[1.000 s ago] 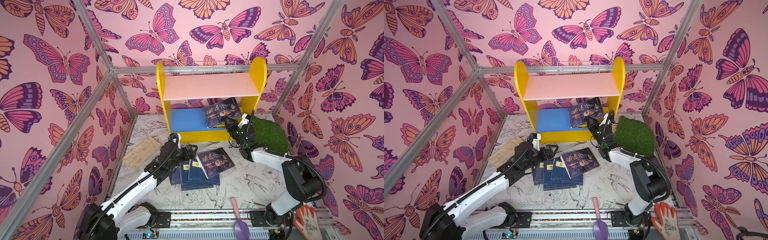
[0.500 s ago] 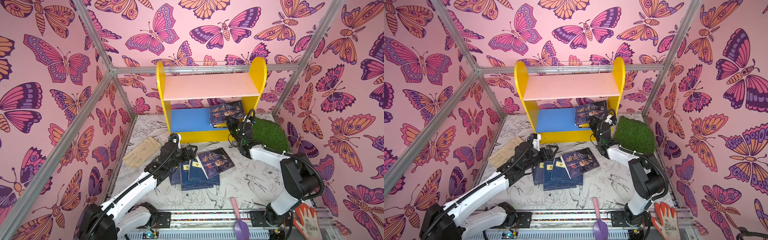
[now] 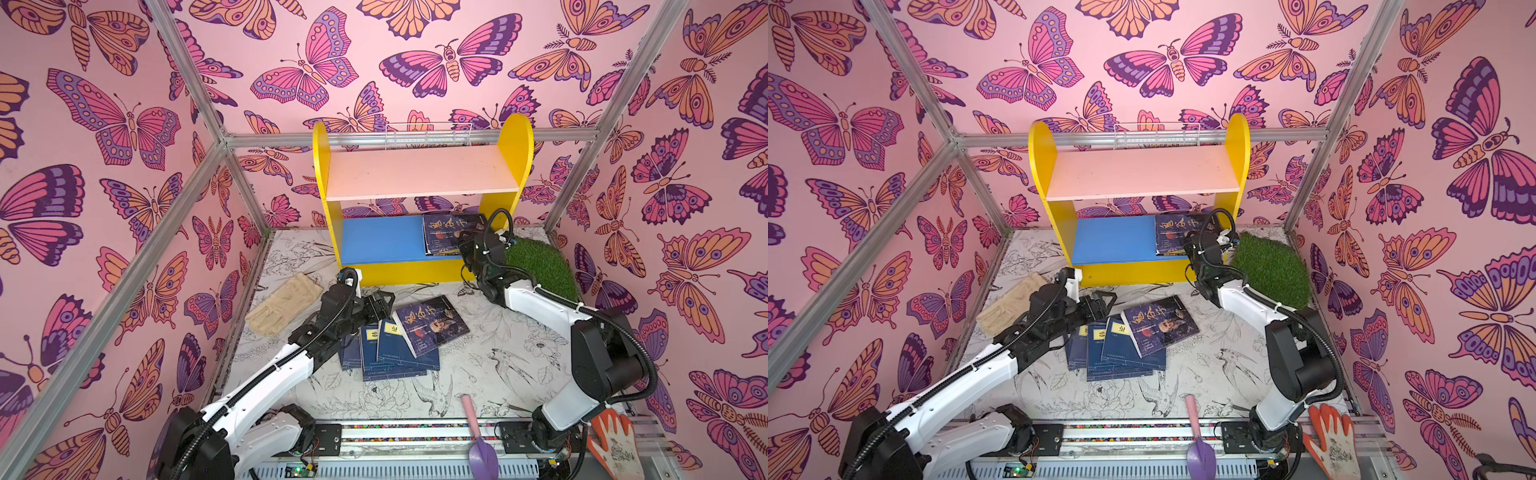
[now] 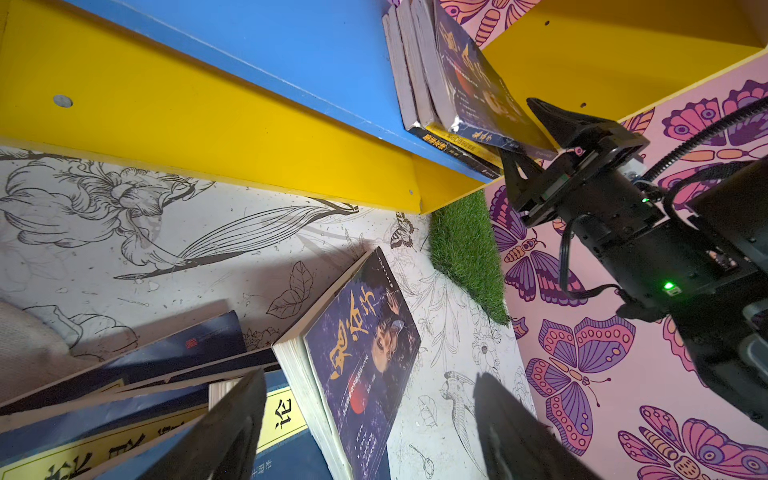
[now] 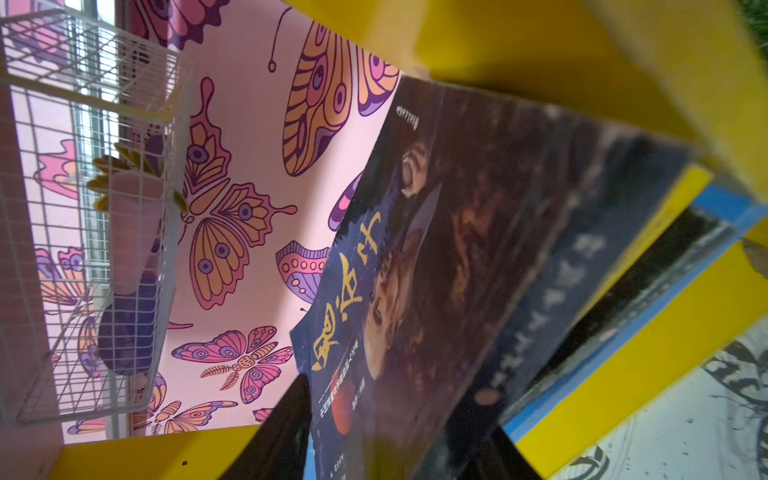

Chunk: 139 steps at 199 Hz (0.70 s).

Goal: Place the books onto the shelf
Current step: 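Press the dark blue book flat on the yellow book with the right gripper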

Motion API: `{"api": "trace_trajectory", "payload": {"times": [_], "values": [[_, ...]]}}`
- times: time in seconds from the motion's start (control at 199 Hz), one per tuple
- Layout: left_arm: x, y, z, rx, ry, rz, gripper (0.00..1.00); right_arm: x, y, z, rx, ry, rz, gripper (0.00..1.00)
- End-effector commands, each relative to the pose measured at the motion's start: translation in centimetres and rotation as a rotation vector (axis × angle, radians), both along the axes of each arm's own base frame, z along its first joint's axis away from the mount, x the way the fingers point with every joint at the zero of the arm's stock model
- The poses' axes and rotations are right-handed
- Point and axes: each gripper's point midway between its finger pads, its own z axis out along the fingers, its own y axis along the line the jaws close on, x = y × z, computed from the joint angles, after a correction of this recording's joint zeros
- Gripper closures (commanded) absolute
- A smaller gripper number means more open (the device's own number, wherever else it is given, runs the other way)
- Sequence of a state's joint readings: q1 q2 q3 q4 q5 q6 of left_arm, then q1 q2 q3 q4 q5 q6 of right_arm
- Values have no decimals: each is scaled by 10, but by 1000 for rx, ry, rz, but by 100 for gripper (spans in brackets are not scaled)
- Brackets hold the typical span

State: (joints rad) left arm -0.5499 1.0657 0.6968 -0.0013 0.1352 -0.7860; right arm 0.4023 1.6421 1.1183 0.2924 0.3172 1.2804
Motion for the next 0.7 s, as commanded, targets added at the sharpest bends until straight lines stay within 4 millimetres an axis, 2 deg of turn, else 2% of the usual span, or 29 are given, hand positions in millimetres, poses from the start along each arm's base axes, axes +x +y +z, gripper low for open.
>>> {"api": "trace_trajectory", "payload": {"times": [0.0, 0.095, 0.366, 0.502, 0.552, 0.567, 0.693], "values": [[-1, 0, 6, -6, -6, -7, 19, -5, -17, 15, -4, 35, -42, 47], [0, 0, 6, -7, -3, -3, 19, -8, -18, 5, 1, 79, -28, 47], [1, -1, 7, -11, -3, -4, 19, -11, -6, -20, -3, 144, 68, 46], [2, -2, 6, -12, 4, -7, 19, -18, -6, -15, -17, 123, 86, 44], [2, -3, 6, -11, 4, -9, 19, -20, -7, -19, -41, 128, 93, 44], [3, -3, 7, -11, 4, -9, 19, -24, -9, -8, -42, 105, 94, 44], [4, -4, 6, -7, 6, -12, 19, -36, -14, 5, -97, 83, 123, 43]]}}
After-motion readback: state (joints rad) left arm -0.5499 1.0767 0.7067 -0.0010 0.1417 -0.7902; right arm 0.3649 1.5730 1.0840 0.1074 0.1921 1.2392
